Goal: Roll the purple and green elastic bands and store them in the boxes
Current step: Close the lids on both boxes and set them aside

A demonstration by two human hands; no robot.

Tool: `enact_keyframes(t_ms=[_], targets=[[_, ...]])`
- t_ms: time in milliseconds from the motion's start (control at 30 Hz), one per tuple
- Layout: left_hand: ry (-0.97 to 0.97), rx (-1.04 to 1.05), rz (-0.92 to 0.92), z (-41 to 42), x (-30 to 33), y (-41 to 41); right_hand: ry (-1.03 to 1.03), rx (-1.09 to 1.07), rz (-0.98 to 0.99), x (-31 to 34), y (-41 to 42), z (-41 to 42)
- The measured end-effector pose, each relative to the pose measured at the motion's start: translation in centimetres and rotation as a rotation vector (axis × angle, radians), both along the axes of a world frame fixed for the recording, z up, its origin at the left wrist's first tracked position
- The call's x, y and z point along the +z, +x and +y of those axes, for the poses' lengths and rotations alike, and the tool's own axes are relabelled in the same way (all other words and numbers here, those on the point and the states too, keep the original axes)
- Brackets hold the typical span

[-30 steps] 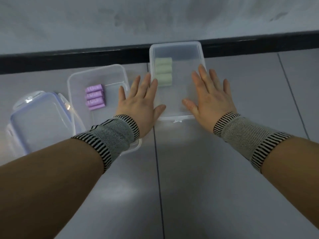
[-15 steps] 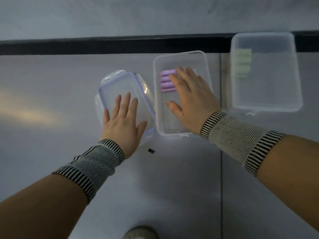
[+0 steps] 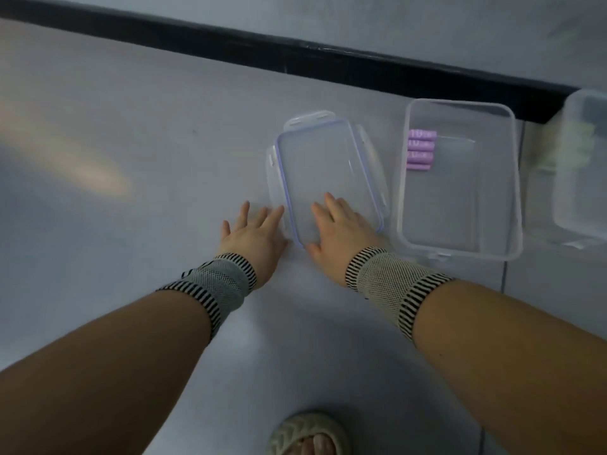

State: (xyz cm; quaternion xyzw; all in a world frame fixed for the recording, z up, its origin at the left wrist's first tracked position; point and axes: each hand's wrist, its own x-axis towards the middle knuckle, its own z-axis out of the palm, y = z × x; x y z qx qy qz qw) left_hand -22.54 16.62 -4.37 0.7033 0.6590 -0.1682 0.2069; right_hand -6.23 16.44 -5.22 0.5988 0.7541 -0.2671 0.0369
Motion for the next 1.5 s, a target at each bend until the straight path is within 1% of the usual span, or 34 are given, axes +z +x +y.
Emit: enact_keyframes(t_ms=[133,333,500,633,700,833,867,933,1067,1100,1200,1267,1333,1400,1433,1467,1500], targets=[[-0.004,0.015,-0.066,0.6,-0.9,0.4,-0.042,-0.009,-0.018,-1.0,0.5,0.4],[-0.006,0.005,-0.103,0.1,-1.9,0.0,-0.040,0.017,-0.033,-1.1,0.5,0.2],[0.056,0.016,-0.168,-0.3,-1.3,-0.2,-0.065,0.033,-0.059,-0.8,0.0,0.1],[0.098,-0.017,-0.228,-0.6,0.2,-0.3,-0.099,0.010,-0.082,0.1,-1.0,0.5],[0.126,-0.043,-0.249,-0.7,1.3,-0.2,-0.060,-0.005,-0.067,0.9,-1.4,0.8],[0.182,-0.077,-0.301,-0.5,4.1,0.5,0.125,-0.020,0.039,3.9,-1.1,0.6],[0.194,-0.076,-0.316,-0.3,4.9,0.9,0.167,-0.051,0.065,4.9,-0.7,0.6],[0.210,-0.057,-0.328,0.2,6.4,1.7,0.246,-0.191,0.135,7.3,0.4,0.8],[0.248,-0.010,-0.339,1.1,8.4,4.3,0.309,-0.618,0.300,11.9,3.9,1.7],[0.259,0.024,-0.362,1.2,8.7,5.1,0.291,-0.738,0.392,12.5,4.9,1.7],[0.249,0.202,-0.474,1.0,9.1,7.5,0.173,-1.031,0.798,13.1,7.8,1.2],[0.211,0.334,-0.535,0.7,9.1,9.3,0.109,-1.161,1.007,13.3,9.6,0.4],[0.133,0.434,-0.594,0.5,9.0,11.2,0.077,-1.271,1.186,13.7,11.2,-0.3],[0.093,0.447,-0.662,0.6,9.0,12.8,0.042,-1.343,1.255,13.5,12.8,-0.9],[0.102,0.431,-0.680,0.8,9.0,13.5,0.028,-1.360,1.231,13.1,13.6,-1.1],[0.119,0.409,-0.672,0.9,8.9,14.1,0.027,-1.366,1.163,12.4,14.4,-1.4],[0.138,0.384,-0.644,1.0,8.9,14.7,0.034,-1.359,1.053,11.7,15.3,-1.6]])
